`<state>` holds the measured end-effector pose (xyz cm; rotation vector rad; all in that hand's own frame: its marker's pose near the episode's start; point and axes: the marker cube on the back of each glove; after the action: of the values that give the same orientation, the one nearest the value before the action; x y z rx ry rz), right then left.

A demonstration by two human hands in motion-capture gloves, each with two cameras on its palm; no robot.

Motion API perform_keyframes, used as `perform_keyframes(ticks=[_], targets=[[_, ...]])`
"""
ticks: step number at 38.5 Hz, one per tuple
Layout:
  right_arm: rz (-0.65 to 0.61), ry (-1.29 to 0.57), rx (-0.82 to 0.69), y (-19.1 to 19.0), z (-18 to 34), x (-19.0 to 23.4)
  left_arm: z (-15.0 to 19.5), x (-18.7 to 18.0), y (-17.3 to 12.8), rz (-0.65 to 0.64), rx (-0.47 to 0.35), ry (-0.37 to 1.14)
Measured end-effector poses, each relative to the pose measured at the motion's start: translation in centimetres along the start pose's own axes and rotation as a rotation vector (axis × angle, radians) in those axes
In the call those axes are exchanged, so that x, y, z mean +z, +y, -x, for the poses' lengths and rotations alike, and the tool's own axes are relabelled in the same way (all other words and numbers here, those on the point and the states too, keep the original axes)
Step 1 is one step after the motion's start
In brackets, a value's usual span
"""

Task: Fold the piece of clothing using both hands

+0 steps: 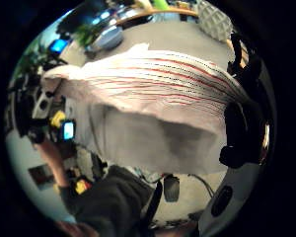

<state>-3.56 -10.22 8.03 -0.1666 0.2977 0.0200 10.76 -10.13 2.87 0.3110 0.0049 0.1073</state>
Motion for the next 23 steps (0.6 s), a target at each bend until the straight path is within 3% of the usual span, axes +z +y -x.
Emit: perform_keyframes(ticks=[4, 8, 14, 19, 23], targets=[[-0.055, 0.006, 0.081, -5.1, -0.1, 1.4, 0.3, -1.2, -2.1, -0.086, -0.101, -0.084], [-0.117, -0.018, 0.131, -6.4, 0.0, 1.8, 0.5, -2.3, -2.0, -0.152, -0.147, -0.127], [-0.161, -0.036, 0.140, -3.2, 0.4, 0.3, 2.0, -2.2, -2.3, -0.235, -0.152, -0.118], [-0.183, -0.087, 0.049, -4.1, 0.5, 2.5, 7.1, -0.1, -3.8, -0.184, -0.248, -0.176], [-0.151, -0.054, 0.084, -5.3, -1.0, 4.9, 12.4, -1.9, -3.2, -0.189, -0.333, -0.167]])
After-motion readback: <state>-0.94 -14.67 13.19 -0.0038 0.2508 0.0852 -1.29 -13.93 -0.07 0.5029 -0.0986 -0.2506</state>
